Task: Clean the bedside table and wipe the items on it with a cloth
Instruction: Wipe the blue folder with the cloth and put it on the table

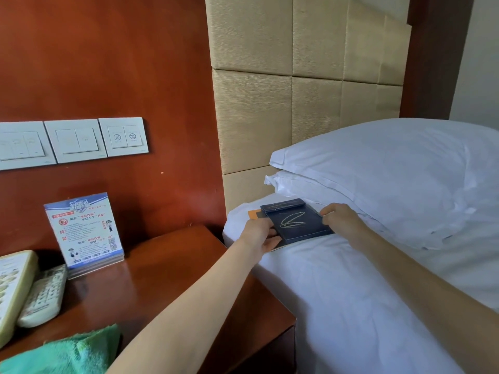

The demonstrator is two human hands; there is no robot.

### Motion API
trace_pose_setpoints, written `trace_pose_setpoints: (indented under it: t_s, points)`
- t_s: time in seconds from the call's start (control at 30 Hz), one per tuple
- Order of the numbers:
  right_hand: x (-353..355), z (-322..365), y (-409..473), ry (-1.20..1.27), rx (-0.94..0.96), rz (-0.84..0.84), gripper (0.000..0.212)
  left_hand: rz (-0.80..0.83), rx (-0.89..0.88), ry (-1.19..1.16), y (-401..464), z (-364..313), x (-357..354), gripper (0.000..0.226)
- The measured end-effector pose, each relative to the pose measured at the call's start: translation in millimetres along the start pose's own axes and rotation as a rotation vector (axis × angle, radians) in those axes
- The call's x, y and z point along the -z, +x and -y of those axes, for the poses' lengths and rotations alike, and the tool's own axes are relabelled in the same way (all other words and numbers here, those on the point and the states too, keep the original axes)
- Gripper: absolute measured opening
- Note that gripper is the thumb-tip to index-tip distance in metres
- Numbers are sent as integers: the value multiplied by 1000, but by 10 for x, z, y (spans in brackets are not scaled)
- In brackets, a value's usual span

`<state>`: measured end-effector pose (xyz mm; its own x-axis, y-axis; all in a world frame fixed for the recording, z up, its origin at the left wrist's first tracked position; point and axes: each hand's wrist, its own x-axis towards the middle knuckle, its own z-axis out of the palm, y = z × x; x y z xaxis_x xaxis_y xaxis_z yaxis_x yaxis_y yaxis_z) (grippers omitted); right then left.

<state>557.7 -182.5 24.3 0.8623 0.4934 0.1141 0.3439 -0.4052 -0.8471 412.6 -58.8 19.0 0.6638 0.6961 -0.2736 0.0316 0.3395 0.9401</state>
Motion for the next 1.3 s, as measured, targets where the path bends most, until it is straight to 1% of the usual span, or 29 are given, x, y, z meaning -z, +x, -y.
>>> trace_pose_setpoints:
  t_s: [0.1,0.17,0.23,0.27,0.33,0.47,0.53,0.63,0.8,0.93,1.03,1.1,1.3]
  points:
    - [-7,1,-1,29,3,9,24,45,15,-37,-36,31,-66,15]
    - [0,8,-10,77,0,-3,28,55,6,-5,-56,78,-128,13]
    - [2,25,-22,122,-3,-15,31,57,-29,18,-69,113,-166,27]
    - [-2,38,-33,135,-5,-19,33,58,-41,10,-71,121,-166,29]
    - [-20,69,-55,170,-5,-17,35,62,-60,-7,-83,120,-135,27]
    - [-70,183,-139,347,30,-1,34,51,-140,-15,-105,52,52,24]
    - [-111,269,-231,451,63,20,37,58,-191,-13,-154,1,191,30]
    - [-211,427,-418,591,105,45,39,71,-279,5,-332,-55,431,36]
    - [-470,752,-787,767,160,78,35,130,-435,21,-710,-182,920,39]
    - [-768,1006,-1072,874,207,164,35,91,-499,36,-972,-270,1419,39]
    - [-1023,1183,-1266,897,232,231,35,60,-540,70,-1127,-286,1835,48]
    - [-1209,1281,-1384,926,215,299,35,35,-569,107,-1233,-293,2102,52]
    - [-1797,1516,-1741,971,156,470,36,-55,-619,146,-1580,-204,2810,46]
